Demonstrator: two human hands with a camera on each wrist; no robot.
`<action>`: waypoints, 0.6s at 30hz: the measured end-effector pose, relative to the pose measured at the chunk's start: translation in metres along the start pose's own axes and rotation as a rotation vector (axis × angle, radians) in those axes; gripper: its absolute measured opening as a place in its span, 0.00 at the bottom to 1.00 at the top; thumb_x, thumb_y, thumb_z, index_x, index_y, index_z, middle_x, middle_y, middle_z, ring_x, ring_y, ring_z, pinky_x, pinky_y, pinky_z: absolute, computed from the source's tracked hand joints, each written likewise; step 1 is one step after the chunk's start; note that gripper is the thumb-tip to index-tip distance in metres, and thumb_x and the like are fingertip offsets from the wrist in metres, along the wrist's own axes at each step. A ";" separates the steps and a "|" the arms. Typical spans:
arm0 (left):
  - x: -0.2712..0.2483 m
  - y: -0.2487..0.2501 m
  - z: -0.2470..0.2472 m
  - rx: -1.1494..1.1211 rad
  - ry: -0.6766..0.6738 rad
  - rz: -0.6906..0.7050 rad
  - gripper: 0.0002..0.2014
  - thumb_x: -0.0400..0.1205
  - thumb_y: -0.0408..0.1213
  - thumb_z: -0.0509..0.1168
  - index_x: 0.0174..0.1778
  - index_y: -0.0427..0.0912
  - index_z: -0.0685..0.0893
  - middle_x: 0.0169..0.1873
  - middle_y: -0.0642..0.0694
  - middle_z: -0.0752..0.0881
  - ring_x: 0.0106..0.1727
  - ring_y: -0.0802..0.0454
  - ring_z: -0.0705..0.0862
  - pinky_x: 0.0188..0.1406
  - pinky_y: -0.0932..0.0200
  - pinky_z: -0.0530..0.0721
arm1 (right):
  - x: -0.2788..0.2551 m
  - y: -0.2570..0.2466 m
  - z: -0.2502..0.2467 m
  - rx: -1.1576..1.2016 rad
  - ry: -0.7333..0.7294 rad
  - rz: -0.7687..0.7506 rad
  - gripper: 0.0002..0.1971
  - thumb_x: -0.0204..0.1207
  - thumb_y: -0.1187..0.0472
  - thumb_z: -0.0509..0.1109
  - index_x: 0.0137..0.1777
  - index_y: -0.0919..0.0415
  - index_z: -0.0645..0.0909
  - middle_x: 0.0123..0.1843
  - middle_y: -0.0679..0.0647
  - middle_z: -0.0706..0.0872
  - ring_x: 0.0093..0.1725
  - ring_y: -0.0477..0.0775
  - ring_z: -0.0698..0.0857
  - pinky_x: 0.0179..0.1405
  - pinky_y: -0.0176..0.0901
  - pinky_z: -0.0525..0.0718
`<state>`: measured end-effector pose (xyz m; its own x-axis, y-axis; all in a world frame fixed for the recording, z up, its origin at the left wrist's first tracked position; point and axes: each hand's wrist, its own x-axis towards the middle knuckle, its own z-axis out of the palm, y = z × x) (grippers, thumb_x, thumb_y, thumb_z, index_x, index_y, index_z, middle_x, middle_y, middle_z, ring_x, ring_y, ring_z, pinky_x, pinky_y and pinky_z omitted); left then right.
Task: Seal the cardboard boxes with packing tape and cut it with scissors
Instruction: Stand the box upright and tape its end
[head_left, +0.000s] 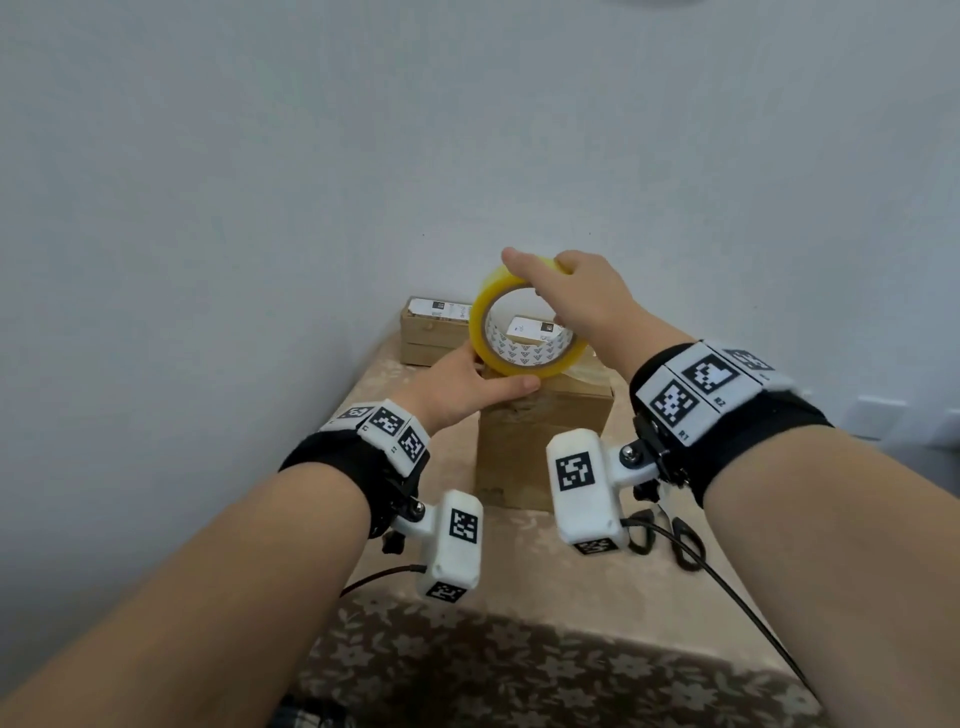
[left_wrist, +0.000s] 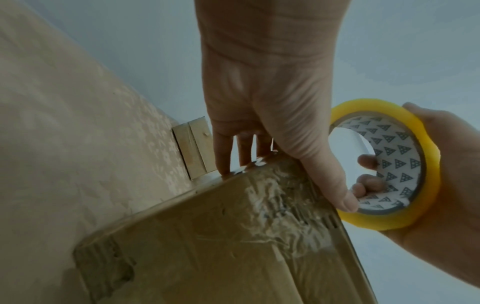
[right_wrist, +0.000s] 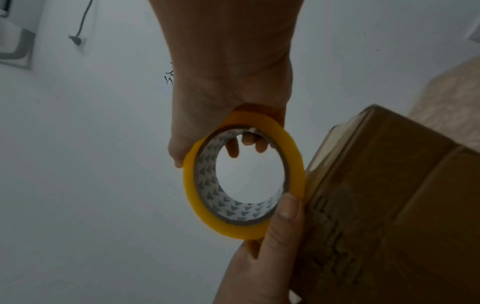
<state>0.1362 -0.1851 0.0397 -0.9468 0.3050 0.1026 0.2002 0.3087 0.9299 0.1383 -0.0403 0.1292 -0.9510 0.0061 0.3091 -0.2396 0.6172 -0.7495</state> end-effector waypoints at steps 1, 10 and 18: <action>-0.001 0.000 0.001 0.000 0.005 0.001 0.32 0.70 0.52 0.76 0.70 0.50 0.75 0.60 0.57 0.84 0.61 0.63 0.80 0.69 0.55 0.76 | 0.000 0.001 0.000 0.011 0.005 0.001 0.30 0.71 0.31 0.65 0.51 0.60 0.75 0.49 0.52 0.81 0.52 0.56 0.81 0.46 0.47 0.75; 0.001 -0.008 -0.002 0.032 0.071 -0.039 0.41 0.63 0.61 0.77 0.70 0.49 0.73 0.60 0.51 0.82 0.62 0.54 0.81 0.67 0.51 0.78 | 0.002 -0.021 -0.035 -0.398 0.091 -0.102 0.26 0.67 0.41 0.74 0.28 0.60 0.67 0.25 0.51 0.67 0.26 0.51 0.68 0.24 0.45 0.64; -0.004 0.005 -0.003 0.230 -0.009 -0.028 0.34 0.75 0.57 0.69 0.74 0.47 0.68 0.66 0.51 0.78 0.64 0.56 0.78 0.60 0.64 0.75 | -0.003 0.016 -0.060 -0.786 -0.068 -0.013 0.22 0.68 0.43 0.72 0.29 0.61 0.72 0.28 0.53 0.76 0.29 0.52 0.75 0.25 0.40 0.66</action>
<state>0.1406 -0.1873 0.0444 -0.9508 0.3009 0.0742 0.2273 0.5141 0.8271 0.1485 0.0168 0.1510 -0.9650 -0.0371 0.2597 -0.0662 0.9923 -0.1042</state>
